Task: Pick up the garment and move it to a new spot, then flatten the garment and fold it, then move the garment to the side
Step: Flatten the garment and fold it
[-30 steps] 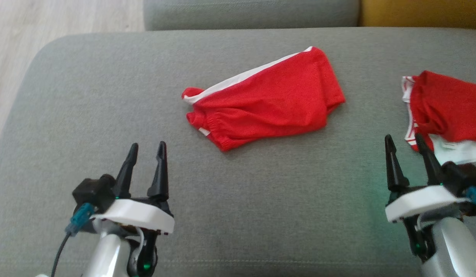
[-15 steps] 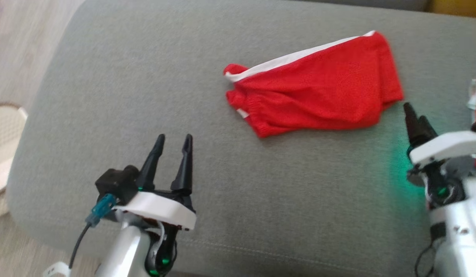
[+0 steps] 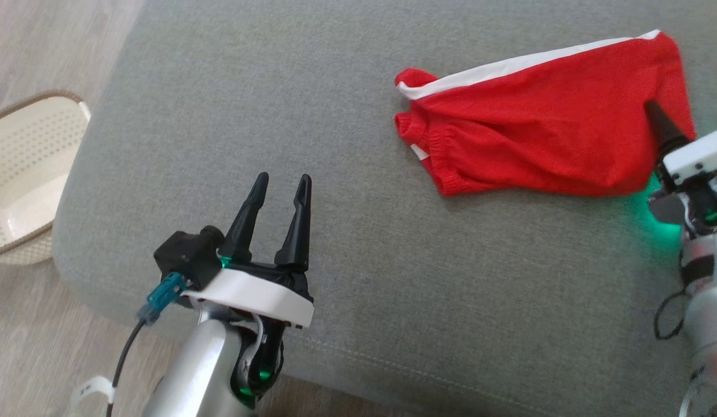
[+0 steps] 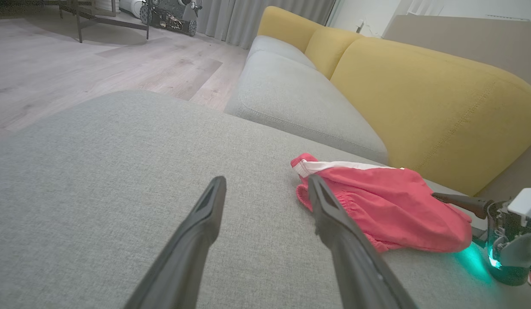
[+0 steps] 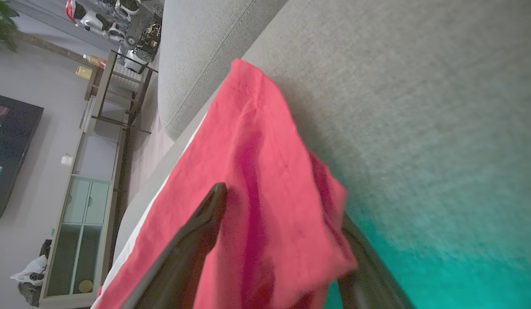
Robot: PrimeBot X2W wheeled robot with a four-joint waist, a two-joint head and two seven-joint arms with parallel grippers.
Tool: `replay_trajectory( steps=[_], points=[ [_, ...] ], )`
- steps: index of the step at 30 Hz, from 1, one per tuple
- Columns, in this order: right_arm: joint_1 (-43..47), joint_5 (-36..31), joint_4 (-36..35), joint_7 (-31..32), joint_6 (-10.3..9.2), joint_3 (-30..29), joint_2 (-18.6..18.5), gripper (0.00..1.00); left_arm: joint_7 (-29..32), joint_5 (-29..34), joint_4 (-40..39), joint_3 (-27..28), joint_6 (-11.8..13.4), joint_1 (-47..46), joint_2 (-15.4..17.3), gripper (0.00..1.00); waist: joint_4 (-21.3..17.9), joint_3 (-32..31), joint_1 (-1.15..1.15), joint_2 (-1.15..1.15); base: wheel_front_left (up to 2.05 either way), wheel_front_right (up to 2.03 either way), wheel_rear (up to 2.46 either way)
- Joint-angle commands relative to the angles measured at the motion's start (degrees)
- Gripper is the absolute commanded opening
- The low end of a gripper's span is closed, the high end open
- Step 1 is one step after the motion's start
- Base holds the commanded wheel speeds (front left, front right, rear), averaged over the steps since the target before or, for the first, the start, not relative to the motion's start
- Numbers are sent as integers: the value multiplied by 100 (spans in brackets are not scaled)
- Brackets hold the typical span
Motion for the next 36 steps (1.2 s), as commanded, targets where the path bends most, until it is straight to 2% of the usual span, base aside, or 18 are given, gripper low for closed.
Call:
replay_trajectory(
  steps=[1,9,10,11,12,19,29,36],
  points=[
    [-101,-31,47,84,-4,108,68,100,-70,-27,-226,169,29,-202,35,100,59,56,0,0,0,0,0],
    [-493,-469,546,56,-4,303,58,100,-70,-75,-268,112,78,-225,35,100,158,129,0,0,0,0,0],
    [-522,-492,584,47,-4,319,59,45,-70,-82,-270,107,86,-229,35,100,159,131,0,0,0,0,0],
    [-547,-520,608,29,-4,346,57,4,-70,-90,-273,101,94,-232,35,100,159,131,0,0,0,0,0],
    [-566,-542,607,-5,-4,381,59,0,-70,-98,-274,95,102,-236,35,100,156,129,0,0,0,0,0],
    [-483,-512,385,-550,-4,549,40,0,-70,-111,-233,113,124,-220,35,100,37,10,0,0,0,0,0],
    [313,-185,-369,-1263,-4,808,97,0,-70,-38,-79,248,46,-117,35,100,-420,-365,0,0,0,0,0],
    [1009,-605,-571,-1808,-4,503,41,0,-70,12,11,284,-15,-30,35,100,-711,-611,0,0,0,0,0]
  ],
)
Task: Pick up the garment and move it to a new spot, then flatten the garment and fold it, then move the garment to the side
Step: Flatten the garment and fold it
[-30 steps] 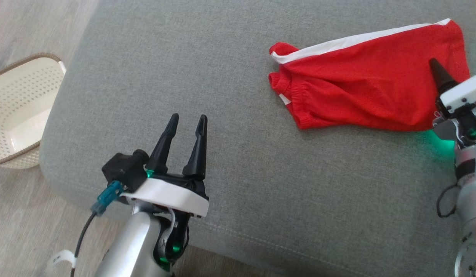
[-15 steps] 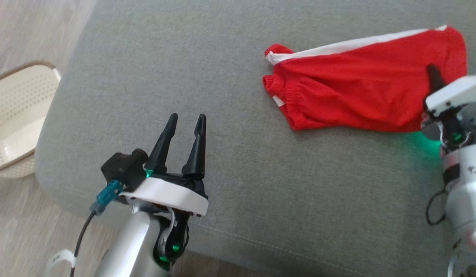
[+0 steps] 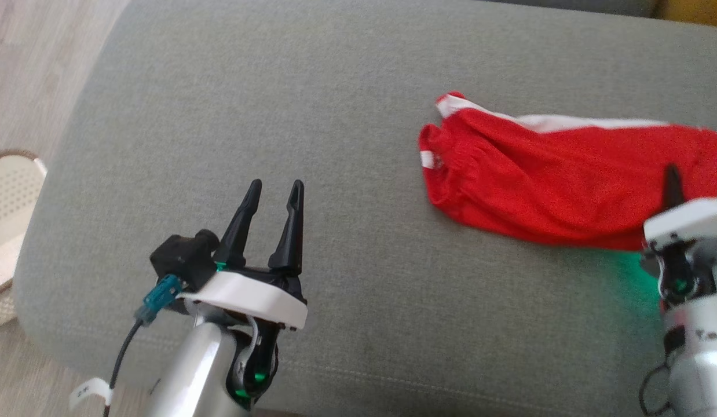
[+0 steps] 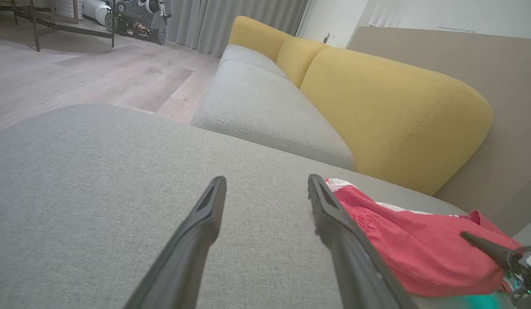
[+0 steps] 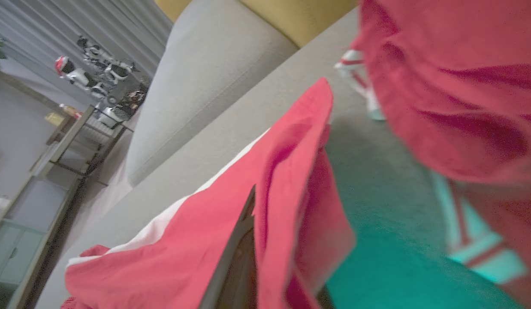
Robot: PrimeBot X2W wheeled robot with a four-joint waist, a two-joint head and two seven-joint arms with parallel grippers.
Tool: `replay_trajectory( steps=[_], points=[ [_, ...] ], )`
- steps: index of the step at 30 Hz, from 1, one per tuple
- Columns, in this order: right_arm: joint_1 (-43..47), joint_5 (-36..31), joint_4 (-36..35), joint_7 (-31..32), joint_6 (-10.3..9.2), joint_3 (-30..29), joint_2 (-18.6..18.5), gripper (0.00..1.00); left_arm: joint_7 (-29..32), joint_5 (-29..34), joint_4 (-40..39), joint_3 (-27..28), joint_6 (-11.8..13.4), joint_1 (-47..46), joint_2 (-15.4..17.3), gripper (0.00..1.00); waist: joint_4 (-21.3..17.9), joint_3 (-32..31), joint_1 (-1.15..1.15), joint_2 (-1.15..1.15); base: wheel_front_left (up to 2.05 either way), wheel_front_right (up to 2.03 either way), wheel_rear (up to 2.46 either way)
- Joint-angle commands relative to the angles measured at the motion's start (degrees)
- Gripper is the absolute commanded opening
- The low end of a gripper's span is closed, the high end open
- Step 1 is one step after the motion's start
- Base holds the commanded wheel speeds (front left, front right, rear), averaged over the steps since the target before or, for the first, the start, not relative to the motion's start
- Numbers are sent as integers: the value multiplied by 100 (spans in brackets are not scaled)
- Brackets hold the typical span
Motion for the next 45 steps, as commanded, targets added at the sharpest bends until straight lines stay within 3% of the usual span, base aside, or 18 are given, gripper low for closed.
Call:
replay_trajectory(
  steps=[1,11,18,26,30,41,42,45],
  points=[
    [18,-140,-164,-111,-4,4,-20,0,-70,44,-139,208,-12,-55,38,100,-91,-95,0,0,0,0,0],
    [-59,-886,-311,-301,-4,-59,239,0,-70,77,-59,195,-83,0,38,100,-113,-227,0,0,0,0,0],
    [-91,-1077,-900,-540,-4,759,496,0,-70,95,-20,232,-108,63,38,100,62,-386,0,0,0,0,0],
    [199,-809,-1454,-612,-4,2050,593,0,-70,93,31,272,-152,209,38,100,311,-553,0,0,0,0,0],
    [243,-782,-1329,-681,-4,2408,556,0,-70,79,33,269,-159,267,38,100,472,-568,0,0,0,0,0],
    [-131,-860,-422,-1041,-4,2625,553,0,-70,7,0,155,-127,276,38,100,775,-393,0,0,0,0,0],
    [-158,-859,-359,-1072,-4,2666,564,98,-70,-1,-4,144,-118,276,38,100,792,-374,0,0,0,0,0],
    [-214,-764,-228,-1045,-4,2901,605,100,-70,-22,-19,123,-91,273,38,100,825,-323,0,0,0,0,0]
  ],
)
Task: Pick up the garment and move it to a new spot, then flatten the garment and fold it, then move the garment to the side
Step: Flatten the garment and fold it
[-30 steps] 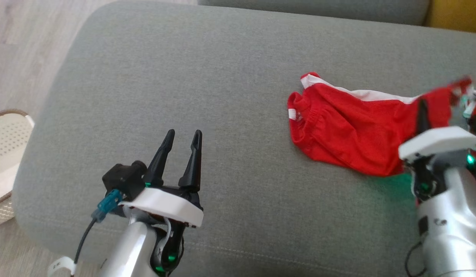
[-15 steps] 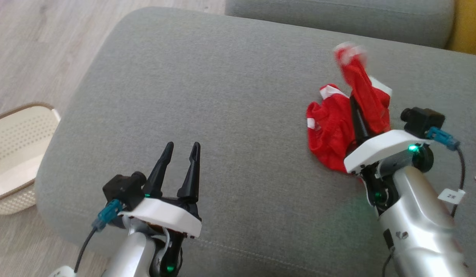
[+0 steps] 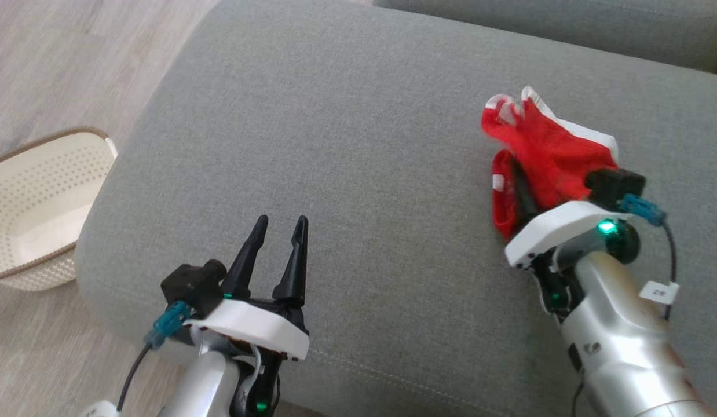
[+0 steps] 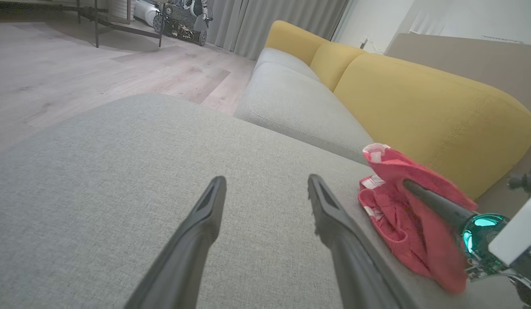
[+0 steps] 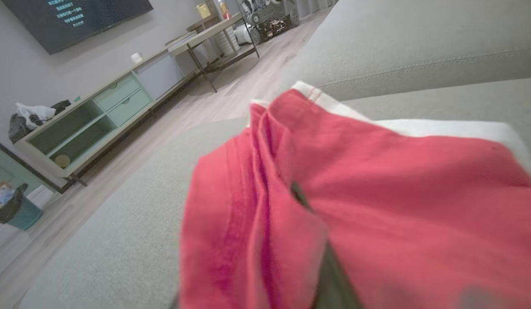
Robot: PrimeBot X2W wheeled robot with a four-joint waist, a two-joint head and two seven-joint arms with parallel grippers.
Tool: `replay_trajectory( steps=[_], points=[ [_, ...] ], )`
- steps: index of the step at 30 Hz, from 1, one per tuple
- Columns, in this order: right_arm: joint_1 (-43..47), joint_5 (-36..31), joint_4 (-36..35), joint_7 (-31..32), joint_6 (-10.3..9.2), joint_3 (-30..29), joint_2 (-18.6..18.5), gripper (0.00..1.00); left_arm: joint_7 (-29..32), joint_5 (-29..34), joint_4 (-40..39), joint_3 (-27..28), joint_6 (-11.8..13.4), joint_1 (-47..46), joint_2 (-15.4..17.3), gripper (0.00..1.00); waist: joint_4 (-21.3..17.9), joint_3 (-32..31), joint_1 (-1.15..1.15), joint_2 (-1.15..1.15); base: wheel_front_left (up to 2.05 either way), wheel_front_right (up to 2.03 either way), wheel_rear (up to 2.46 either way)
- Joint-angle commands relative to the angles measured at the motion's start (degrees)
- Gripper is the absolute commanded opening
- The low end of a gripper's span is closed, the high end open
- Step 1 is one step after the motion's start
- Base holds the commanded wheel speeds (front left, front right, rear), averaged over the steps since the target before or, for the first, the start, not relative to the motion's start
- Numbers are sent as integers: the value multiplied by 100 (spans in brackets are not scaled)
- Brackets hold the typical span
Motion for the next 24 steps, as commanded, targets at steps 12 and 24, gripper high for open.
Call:
replay_trajectory(
  steps=[12,24],
  points=[
    [-369,402,-26,34,-4,619,28,100,-70,-98,-241,103,106,-170,35,100,-45,101,0,0,0,0,0],
    [-316,398,-801,-218,-4,300,-291,100,-70,-68,-240,196,128,-150,35,100,-316,16,0,0,0,0,0]
  ],
)
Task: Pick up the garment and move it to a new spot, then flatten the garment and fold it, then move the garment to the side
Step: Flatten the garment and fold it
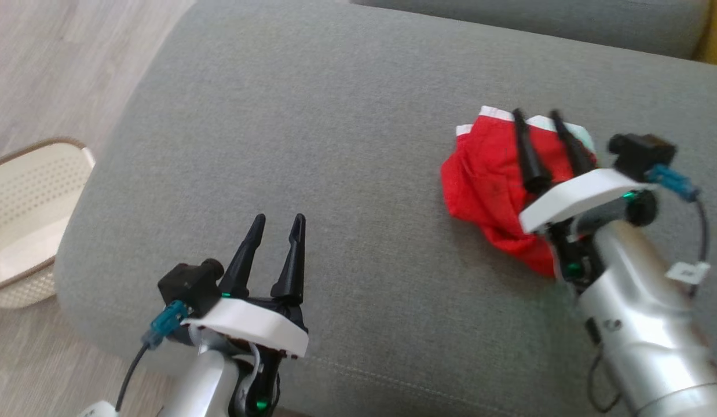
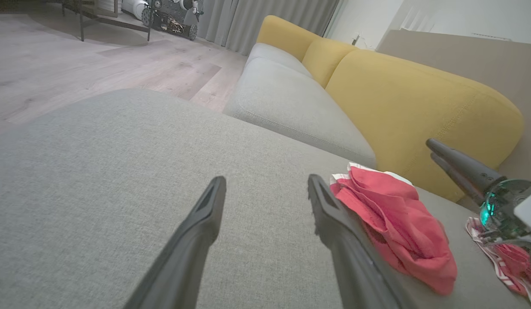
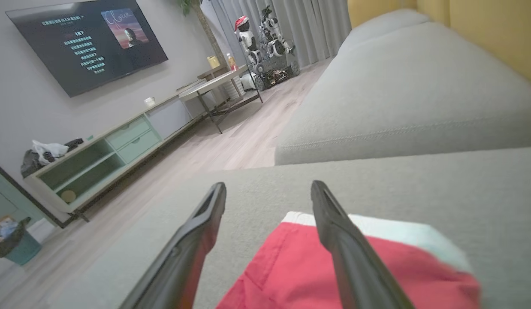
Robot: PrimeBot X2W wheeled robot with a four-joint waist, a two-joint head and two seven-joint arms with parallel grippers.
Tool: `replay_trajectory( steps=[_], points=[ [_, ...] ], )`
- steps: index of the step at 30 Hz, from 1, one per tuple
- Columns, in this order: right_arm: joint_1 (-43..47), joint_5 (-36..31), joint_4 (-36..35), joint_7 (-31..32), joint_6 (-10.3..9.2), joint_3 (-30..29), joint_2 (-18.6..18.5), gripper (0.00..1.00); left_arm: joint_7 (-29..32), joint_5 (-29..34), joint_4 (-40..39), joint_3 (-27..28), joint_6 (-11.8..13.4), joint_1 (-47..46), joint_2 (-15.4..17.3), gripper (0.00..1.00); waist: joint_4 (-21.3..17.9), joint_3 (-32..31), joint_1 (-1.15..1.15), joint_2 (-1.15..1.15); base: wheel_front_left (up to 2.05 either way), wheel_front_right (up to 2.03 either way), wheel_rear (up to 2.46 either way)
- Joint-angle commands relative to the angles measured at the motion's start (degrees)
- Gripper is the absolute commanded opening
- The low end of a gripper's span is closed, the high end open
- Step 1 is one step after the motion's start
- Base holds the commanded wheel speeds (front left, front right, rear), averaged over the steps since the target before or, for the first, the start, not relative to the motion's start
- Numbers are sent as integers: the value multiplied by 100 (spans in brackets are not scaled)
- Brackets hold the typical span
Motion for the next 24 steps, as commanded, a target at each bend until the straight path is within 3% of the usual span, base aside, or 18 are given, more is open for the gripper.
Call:
replay_trajectory(
  steps=[1,9,15,24],
  points=[
    [-64,-229,-278,-98,-4,-36,-133,100,-70,36,-187,240,8,-149,35,100,-99,-49,0,0,0,0,0],
    [451,-1394,-790,-186,-4,-800,-562,100,-70,118,-255,416,-67,-142,35,100,-550,-229,0,0,0,0,0],
    [1060,-1929,-1343,-276,-4,-1476,-607,100,-70,148,-369,598,-79,-140,35,100,-921,-307,0,0,0,0,0],
    [1949,-2607,-2062,-452,-4,-2121,-338,100,-70,208,-431,839,-47,-25,34,100,-1261,-352,0,0,0,0,0]
  ],
)
